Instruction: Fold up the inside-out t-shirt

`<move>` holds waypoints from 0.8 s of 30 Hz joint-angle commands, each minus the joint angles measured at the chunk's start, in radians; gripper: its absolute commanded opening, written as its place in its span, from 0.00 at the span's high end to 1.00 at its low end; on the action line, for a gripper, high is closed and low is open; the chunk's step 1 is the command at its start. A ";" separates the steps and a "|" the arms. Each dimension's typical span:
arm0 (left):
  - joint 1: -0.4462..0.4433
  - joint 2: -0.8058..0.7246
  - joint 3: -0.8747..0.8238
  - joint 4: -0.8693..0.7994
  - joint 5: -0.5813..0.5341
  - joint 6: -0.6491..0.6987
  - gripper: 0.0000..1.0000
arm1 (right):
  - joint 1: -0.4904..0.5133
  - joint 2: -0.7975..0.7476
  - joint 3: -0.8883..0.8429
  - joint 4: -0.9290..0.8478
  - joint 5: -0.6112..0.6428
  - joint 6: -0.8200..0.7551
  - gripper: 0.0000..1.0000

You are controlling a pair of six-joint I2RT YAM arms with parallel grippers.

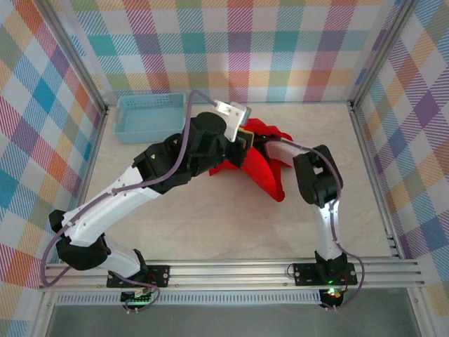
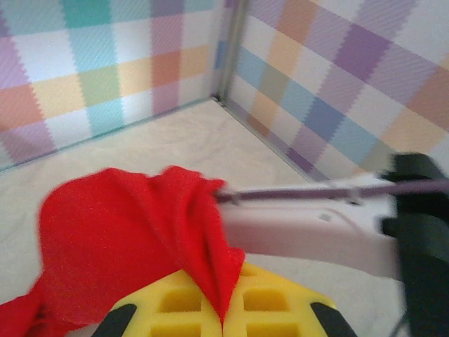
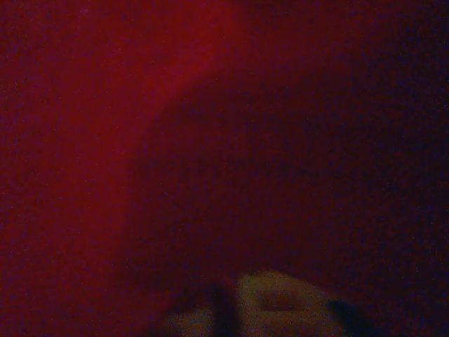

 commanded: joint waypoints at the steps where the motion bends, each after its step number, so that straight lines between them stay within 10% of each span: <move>1: 0.090 -0.006 0.002 -0.012 -0.090 -0.056 1.00 | 0.012 -0.122 -0.177 0.149 -0.085 -0.066 1.00; 13: 0.485 0.259 0.081 -0.150 -0.017 -0.170 1.00 | 0.105 -0.569 -0.637 0.449 -0.153 -0.162 1.00; 24: 0.621 0.588 0.112 -0.272 -0.035 -0.263 1.00 | 0.171 -0.877 -0.845 0.519 -0.247 -0.214 1.00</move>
